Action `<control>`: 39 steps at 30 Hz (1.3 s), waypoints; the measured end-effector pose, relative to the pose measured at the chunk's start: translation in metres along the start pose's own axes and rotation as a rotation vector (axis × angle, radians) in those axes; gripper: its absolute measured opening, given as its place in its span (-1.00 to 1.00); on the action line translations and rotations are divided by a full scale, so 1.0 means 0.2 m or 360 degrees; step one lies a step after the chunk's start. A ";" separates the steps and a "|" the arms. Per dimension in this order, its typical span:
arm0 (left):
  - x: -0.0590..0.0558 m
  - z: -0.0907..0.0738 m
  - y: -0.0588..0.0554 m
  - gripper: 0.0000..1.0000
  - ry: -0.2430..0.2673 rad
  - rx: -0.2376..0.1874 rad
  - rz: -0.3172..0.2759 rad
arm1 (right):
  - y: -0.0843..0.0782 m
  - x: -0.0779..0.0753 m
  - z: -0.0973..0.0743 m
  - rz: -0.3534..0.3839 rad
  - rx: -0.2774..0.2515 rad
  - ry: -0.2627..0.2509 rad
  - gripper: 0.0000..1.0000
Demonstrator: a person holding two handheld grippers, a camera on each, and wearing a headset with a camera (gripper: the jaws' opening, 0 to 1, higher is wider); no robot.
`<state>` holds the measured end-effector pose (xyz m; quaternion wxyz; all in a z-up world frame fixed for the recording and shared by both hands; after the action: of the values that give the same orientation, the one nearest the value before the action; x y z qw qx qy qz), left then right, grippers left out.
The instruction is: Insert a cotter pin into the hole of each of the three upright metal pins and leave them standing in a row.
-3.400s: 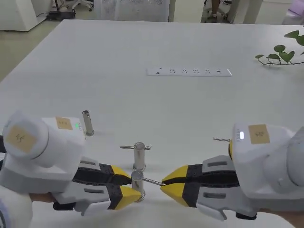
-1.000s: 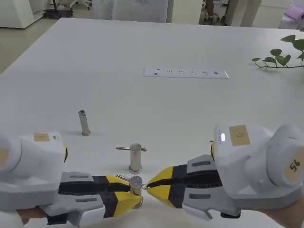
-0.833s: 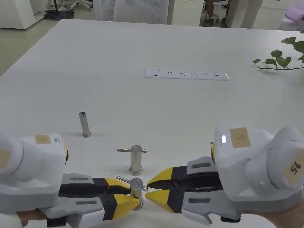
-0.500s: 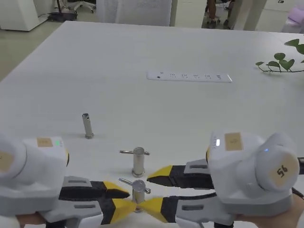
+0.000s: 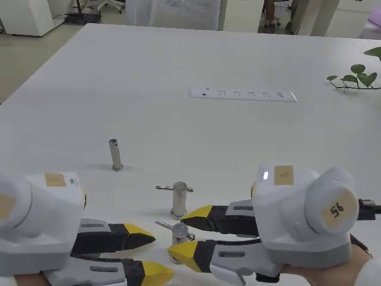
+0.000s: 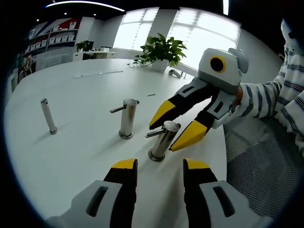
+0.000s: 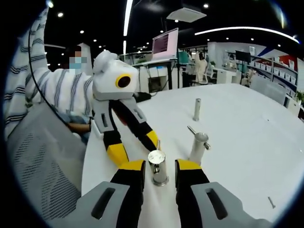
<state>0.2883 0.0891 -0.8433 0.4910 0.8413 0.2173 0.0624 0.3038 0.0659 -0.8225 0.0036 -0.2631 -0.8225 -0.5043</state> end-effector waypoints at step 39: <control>0.06 -0.11 -0.02 0.86 0.0287 -0.0022 -0.0072 | -0.04 0.01 0.05 -0.0093 0.0069 0.0010 -0.73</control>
<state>0.2899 0.1137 -0.8372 0.4766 0.8237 0.2792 0.1281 0.3021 0.0724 -0.8343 -0.0027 -0.2373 -0.8406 -0.4870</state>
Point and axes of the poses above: the centre of the closed fingertips' face, and the gripper's own axes: z roughly forward along the fingers, x roughly to its left, y roughly out of its top, the point moved 1 cm from there along -z, roughly backward along the fingers, and after that the axes turned 14 degrees about z, right-handed, at the moved point
